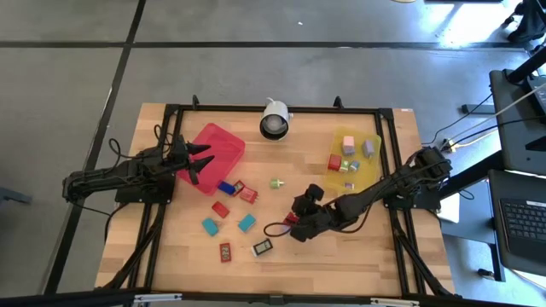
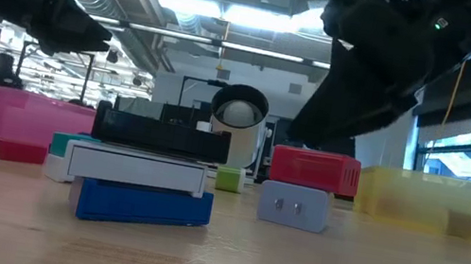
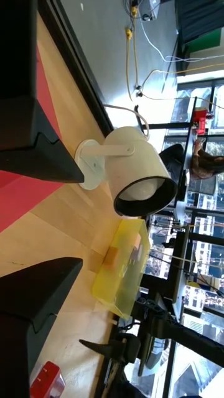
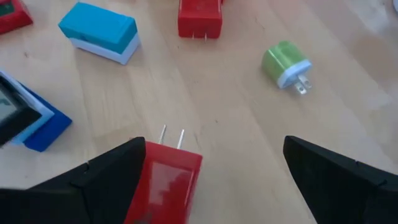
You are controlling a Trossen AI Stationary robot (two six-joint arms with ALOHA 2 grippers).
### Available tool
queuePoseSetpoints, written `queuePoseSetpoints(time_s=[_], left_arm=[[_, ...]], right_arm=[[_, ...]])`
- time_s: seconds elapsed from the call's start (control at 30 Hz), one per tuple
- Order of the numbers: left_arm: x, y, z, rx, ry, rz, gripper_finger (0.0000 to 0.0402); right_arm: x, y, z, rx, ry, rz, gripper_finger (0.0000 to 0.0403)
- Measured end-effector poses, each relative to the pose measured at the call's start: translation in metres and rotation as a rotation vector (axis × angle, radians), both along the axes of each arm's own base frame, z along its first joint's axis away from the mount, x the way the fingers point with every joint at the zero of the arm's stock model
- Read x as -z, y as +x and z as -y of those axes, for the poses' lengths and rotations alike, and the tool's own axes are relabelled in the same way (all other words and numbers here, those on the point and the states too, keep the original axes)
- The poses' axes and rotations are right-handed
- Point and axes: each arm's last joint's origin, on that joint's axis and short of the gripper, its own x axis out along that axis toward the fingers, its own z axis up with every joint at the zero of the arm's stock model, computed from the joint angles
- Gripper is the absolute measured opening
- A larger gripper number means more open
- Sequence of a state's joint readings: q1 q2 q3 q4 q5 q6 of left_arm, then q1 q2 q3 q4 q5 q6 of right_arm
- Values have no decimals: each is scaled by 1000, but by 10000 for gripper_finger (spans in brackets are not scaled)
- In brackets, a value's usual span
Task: Pick & Place Office items
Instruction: Put the right red charger adapter into the yellow bin
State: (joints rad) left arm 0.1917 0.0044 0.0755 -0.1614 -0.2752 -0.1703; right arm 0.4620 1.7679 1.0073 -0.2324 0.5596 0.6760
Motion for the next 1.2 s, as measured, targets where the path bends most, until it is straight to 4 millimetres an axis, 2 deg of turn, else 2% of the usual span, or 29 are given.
queuePoseSetpoints(time_s=[0.27,0.53,0.93,1.2], left_arm=[[0,0,0,0,0,0,203],[0,0,0,0,0,0,204],[0,0,0,0,0,0,203],[0,0,0,-1,0,0,204]], right_arm=[[-1,0,-2,32,39,26,385],[-2,-3,-13,7,39,49,385],[25,-2,-24,9,24,11,385],[27,-1,-23,23,26,13,385]])
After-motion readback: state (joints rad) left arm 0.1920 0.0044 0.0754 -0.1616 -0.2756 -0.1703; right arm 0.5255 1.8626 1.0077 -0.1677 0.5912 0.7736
